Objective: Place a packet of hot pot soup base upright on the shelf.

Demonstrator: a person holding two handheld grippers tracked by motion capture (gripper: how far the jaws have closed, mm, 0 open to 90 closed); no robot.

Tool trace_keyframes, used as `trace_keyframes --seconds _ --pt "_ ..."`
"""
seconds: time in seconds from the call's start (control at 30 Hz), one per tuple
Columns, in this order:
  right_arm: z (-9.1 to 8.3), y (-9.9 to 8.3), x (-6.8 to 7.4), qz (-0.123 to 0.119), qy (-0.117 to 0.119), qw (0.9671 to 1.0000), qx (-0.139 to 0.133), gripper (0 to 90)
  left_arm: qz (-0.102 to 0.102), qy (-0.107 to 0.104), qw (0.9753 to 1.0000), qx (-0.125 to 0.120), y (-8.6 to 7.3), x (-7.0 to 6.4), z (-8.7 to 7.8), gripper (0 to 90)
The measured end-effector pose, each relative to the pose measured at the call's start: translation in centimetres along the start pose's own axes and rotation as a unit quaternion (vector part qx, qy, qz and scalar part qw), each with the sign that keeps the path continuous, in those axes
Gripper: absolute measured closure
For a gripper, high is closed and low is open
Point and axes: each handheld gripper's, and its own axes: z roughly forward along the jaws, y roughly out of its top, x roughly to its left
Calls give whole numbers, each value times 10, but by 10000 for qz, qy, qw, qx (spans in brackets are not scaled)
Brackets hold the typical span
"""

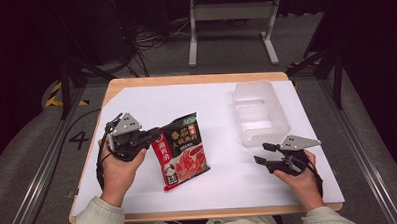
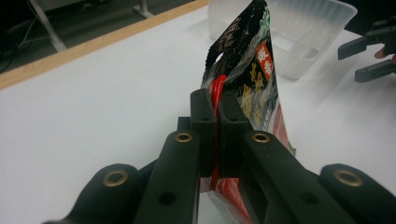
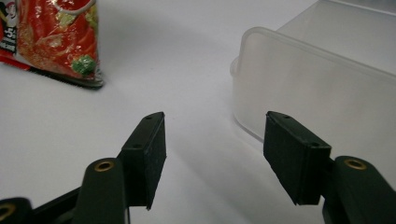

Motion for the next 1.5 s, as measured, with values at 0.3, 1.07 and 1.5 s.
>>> trace_keyframes --seconds 0.3,1.07,1.5 --pt "3 7 7 -215 67 9997 -10 390 176 327 9993 -61 13 -4 3 879" --pt "23 98 38 -779 1120 9899 -383 379 180 185 9984 -502 9 -3 -12 878" --pt "44 143 45 -838 1675 9809 -520 365 400 37 9978 -523 11 -18 -14 878"
